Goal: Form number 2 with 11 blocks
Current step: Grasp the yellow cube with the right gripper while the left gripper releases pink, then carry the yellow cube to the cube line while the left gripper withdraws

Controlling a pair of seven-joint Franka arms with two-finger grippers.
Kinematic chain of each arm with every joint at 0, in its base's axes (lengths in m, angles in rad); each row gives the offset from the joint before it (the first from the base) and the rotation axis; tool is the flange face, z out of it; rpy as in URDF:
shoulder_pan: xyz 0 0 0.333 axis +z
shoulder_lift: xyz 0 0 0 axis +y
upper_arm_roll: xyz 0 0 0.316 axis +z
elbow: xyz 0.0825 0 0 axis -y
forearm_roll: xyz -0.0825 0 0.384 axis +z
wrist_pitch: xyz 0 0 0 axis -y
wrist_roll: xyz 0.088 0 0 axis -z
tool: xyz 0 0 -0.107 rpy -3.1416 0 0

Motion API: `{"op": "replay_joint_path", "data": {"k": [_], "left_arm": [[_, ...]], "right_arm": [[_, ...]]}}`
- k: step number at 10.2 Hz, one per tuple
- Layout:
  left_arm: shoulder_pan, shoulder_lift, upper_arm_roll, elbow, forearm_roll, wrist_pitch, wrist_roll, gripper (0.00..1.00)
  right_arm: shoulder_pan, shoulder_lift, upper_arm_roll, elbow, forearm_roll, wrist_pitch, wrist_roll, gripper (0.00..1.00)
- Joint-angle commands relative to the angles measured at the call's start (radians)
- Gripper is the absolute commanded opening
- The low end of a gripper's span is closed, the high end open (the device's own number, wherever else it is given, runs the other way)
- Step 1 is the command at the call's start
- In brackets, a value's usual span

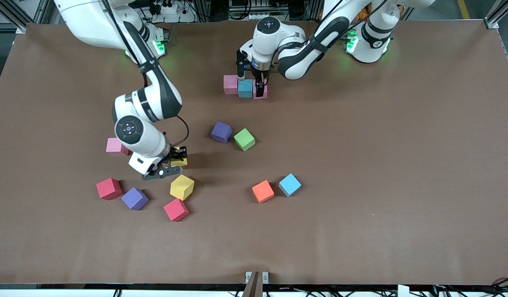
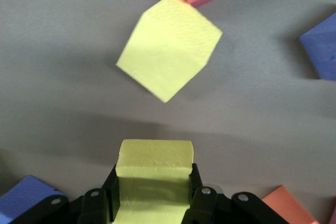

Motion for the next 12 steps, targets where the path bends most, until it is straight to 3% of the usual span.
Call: {"op": "replay_joint_path", "data": {"k": [1, 3, 5, 8, 12], "left_arm": [[0.085, -0.033, -0.082, -0.02, 0.031, -0.02, -0.009, 1.0], [0.182, -0.052, -0.185, -0.02, 0.029, -0.095, -0.007, 1.0], [0.367, -0.056, -0.361, -0.025, 0.029, -0.155, 0.002, 1.0], [0.666, -0.046, -0.617, -0.041, 0.028, -0.291, 0.037, 1.0], [0.869, -0.043, -0.713, -0.052, 0.026, -0.362, 0.123, 1.0]], "right_arm": [[0.031, -0.046, 0.0, -0.009, 0.015, -0.054, 0.06, 0.0], [0.068, -0.079, 0.019, -0.022, 0.015, -0.091, 0.147, 0.0], [0.091, -0.114, 0.054, -0.06, 0.015, -0.102, 0.241, 0.0], [0.092, -0.156, 0.156, -0.089, 0.015, -0.111, 0.423, 0.0], [0.092, -0.159, 0.259, -0.101, 0.014, -0.097, 0.568, 0.0]]}}
